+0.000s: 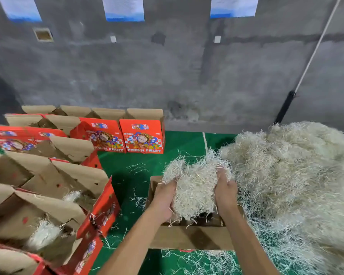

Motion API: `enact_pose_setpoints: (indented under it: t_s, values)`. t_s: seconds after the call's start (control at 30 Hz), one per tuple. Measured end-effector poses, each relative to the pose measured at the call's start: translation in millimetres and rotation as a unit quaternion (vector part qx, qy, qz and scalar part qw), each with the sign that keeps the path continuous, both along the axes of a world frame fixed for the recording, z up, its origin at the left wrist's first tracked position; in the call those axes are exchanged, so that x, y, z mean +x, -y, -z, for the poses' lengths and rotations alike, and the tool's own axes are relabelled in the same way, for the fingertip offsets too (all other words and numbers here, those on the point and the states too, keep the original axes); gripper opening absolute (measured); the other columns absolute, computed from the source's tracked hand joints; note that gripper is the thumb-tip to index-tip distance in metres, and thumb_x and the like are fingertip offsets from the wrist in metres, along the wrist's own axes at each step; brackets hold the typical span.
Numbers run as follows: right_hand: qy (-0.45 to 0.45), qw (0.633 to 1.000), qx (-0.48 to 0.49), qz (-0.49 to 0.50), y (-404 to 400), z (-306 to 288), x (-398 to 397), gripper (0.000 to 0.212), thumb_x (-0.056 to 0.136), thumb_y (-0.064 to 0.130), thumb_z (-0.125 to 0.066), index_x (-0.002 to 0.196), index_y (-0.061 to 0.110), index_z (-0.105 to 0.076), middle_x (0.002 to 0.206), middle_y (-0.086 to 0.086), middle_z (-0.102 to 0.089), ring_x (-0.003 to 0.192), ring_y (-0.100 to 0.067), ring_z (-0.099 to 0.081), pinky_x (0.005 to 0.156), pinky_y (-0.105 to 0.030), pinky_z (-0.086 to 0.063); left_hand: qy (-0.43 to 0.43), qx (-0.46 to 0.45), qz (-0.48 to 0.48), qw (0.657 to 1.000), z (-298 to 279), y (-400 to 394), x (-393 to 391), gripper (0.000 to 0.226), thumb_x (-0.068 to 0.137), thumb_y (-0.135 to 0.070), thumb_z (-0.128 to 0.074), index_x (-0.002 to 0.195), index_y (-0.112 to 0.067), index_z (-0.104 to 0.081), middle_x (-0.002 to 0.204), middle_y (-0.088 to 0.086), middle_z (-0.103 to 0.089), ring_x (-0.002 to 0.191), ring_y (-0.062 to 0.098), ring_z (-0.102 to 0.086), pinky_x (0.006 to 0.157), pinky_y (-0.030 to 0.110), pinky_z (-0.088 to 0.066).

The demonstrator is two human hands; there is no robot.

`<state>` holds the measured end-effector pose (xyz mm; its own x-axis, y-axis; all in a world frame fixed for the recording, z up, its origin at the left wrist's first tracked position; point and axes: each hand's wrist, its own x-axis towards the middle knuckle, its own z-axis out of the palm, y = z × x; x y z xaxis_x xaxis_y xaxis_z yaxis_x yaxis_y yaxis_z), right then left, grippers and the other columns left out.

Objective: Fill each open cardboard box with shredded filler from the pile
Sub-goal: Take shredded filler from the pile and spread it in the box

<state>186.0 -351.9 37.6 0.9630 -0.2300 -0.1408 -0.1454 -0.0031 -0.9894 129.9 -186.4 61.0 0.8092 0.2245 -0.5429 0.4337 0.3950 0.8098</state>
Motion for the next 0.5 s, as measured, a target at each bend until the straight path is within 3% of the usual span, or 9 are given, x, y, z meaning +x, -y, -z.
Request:
enact_pose_setpoints:
  t_s: [0.07, 0.1, 0.2, 0.27, 0.33, 0.37, 0.4, 0.43, 0.5]
  values:
    - [-0.036, 0.998, 0.035, 0.031, 12.9, 2.9, 4.5, 0.075, 0.088, 0.073, -0.047, 0.116, 0.004, -0.047, 0.054, 0.012, -0.043, 0.047, -0.005, -0.036, 0.05, -0.029, -0.042, 0.012, -0.03, 0.018, 0.999, -3.9, -13.2, -7.9, 0.061, 0.079, -0.045, -0.079, 0.128, -0.016, -0.056, 0.104, 0.01, -0.074, 0.088, 0.029, -0.073, 0.068, 0.045, -0.06]
    - [-0.052, 0.996, 0.052, 0.051, 17.7, 3.4, 5.3, 0.074, 0.093, 0.067, -0.047, 0.119, -0.003, -0.048, 0.057, 0.008, -0.04, 0.05, -0.01, -0.037, 0.052, -0.032, -0.041, 0.02, -0.032, 0.005, 0.999, -1.6, -20.9, -10.6, 0.082, 0.068, -0.057, -0.084, 0.135, -0.022, -0.052, 0.112, 0.005, -0.072, 0.097, 0.026, -0.072, 0.076, 0.046, -0.059]
    - [-0.083, 0.989, 0.104, 0.057, 17.3, 0.8, -6.2, 0.063, 0.098, 0.062, -0.039, 0.129, 0.01, -0.054, 0.081, -0.008, -0.054, 0.093, -0.036, -0.061, 0.09, -0.051, -0.048, 0.024, -0.031, 0.003, 0.999, 3.9, -30.6, -17.2, 0.111, 0.05, -0.087, -0.071, 0.144, -0.034, -0.045, 0.144, 0.001, -0.053, 0.131, 0.029, -0.05, 0.109, 0.057, -0.036]
    - [-0.085, 0.988, 0.12, -0.048, -1.9, 1.3, -22.7, 0.069, 0.095, 0.072, -0.031, 0.143, 0.024, -0.045, 0.111, -0.005, -0.058, 0.116, -0.028, -0.055, 0.106, -0.052, -0.034, 0.02, -0.029, 0.058, 0.998, 2.1, -8.9, -20.6, 0.116, 0.048, -0.099, -0.057, 0.147, -0.042, -0.038, 0.152, 0.001, -0.043, 0.139, 0.031, -0.041, 0.114, 0.061, -0.025]
    - [-0.083, 0.983, 0.067, -0.152, -27.5, 6.2, -40.4, 0.052, 0.106, 0.052, -0.029, 0.15, 0.024, -0.035, 0.142, -0.005, -0.049, 0.129, -0.024, -0.047, 0.112, -0.05, -0.031, -0.008, 0.074, 0.161, 0.984, 6.8, 22.3, -22.3, 0.119, 0.047, -0.105, -0.042, 0.149, -0.045, -0.029, 0.159, -0.003, -0.028, 0.146, 0.03, -0.028, 0.117, 0.054, -0.013]
    - [-0.085, 0.984, 0.021, -0.153, -32.7, 11.0, -42.3, 0.043, 0.11, 0.034, -0.031, 0.147, 0.013, -0.04, 0.144, -0.015, -0.049, 0.123, -0.025, -0.052, 0.108, -0.047, -0.038, -0.019, 0.129, 0.17, 0.977, 12.1, 30.7, -22.4, 0.125, 0.045, -0.106, -0.041, 0.15, -0.041, -0.029, 0.157, -0.004, -0.027, 0.146, 0.029, -0.027, 0.11, 0.041, -0.017]
    - [-0.085, 0.988, -0.032, -0.124, -30.7, 16.2, -41.2, 0.034, 0.109, 0.021, -0.033, 0.135, 0.006, -0.05, 0.13, -0.022, -0.058, 0.102, -0.019, -0.06, 0.095, -0.042, -0.048, -0.03, 0.154, 0.157, 0.975, 12.5, 32.3, -22.2, 0.13, 0.043, -0.105, -0.045, 0.151, -0.035, -0.03, 0.156, -0.004, -0.029, 0.146, 0.027, -0.027, 0.116, 0.045, -0.017]
    - [-0.078, 0.992, -0.052, -0.089, -24.1, 16.2, -40.3, 0.025, 0.106, 0.017, -0.037, 0.117, 0.006, -0.057, 0.104, -0.019, -0.066, 0.076, -0.011, -0.059, 0.075, -0.036, -0.053, -0.025, 0.161, 0.152, 0.975, 14.5, 25.8, -19.0, 0.132, 0.042, -0.102, -0.053, 0.151, -0.031, -0.031, 0.156, -0.003, -0.03, 0.145, 0.025, -0.028, 0.116, 0.043, -0.02]
    - [-0.041, 0.997, -0.046, -0.042, -1.4, 10.9, -37.8, 0.027, 0.103, 0.03, -0.047, 0.084, 0.013, -0.054, 0.06, 0.002, -0.05, 0.046, -0.005, -0.041, 0.046, -0.024, -0.043, 0.012, 0.165, 0.136, 0.977, 13.3, 4.0, -15.2, 0.128, 0.042, -0.095, -0.065, 0.146, -0.03, -0.034, 0.151, -0.006, -0.034, 0.145, 0.022, -0.03, 0.112, 0.038, -0.028]
